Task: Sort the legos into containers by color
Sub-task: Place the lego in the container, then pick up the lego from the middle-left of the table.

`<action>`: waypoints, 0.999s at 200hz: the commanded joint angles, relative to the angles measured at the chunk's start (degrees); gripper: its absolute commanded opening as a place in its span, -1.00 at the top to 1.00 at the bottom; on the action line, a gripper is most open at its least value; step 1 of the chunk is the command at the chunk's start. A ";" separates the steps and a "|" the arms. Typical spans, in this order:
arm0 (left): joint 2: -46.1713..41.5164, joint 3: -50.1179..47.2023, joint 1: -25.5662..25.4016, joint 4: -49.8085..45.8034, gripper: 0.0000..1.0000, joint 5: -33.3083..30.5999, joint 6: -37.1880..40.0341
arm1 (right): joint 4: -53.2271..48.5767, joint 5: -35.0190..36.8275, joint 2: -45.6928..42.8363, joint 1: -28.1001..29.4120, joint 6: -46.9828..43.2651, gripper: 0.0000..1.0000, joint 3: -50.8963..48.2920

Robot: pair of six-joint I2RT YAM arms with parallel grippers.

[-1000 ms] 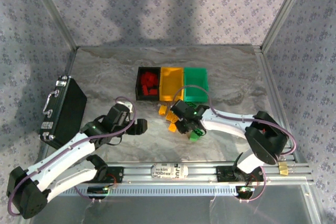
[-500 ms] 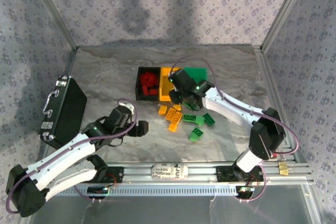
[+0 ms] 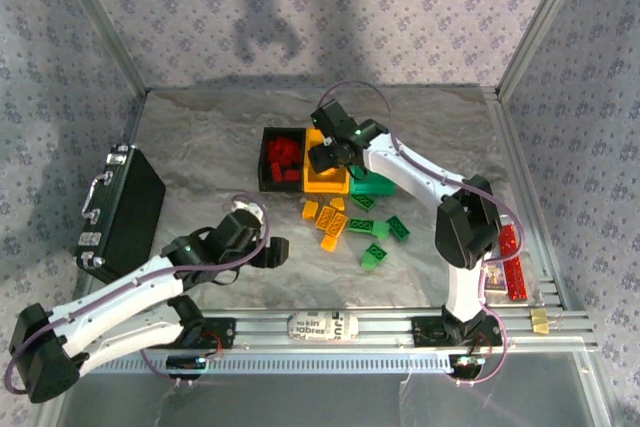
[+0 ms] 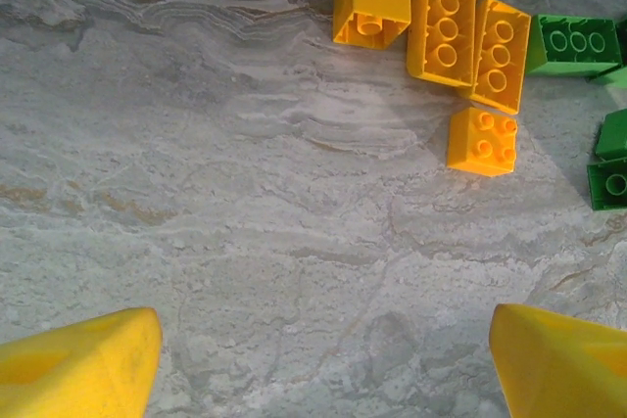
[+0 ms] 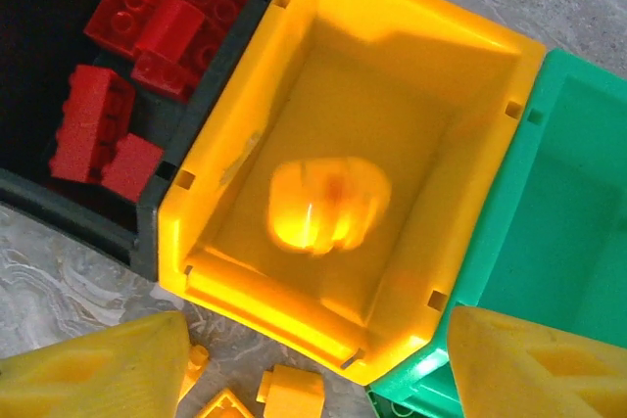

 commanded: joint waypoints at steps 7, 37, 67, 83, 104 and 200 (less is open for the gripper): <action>1.64 1.15 -1.28 1.74 -0.73 -1.24 -0.68 | 1.40 -1.47 -7.34 0.39 1.75 -0.44 -6.72; 4.95 2.39 -2.30 3.39 -0.73 -0.94 -0.07 | 3.80 -1.01 -15.09 0.37 3.18 -0.43 -16.72; 10.19 4.34 -3.83 5.65 -0.73 -0.45 0.60 | 6.62 -0.58 -23.59 -0.56 5.42 -0.44 -27.56; 13.94 6.13 -4.70 6.64 -0.69 -0.28 1.15 | 7.61 -0.95 -27.66 -1.62 6.43 -0.45 -32.42; 19.90 10.00 -5.77 6.56 -0.64 -0.34 2.05 | 8.48 -1.43 -31.87 -3.23 7.53 -0.45 -37.81; 48.45 31.35 -8.96 -1.83 -0.38 0.17 2.96 | 9.66 -3.52 -47.40 -12.07 9.63 -0.46 -52.58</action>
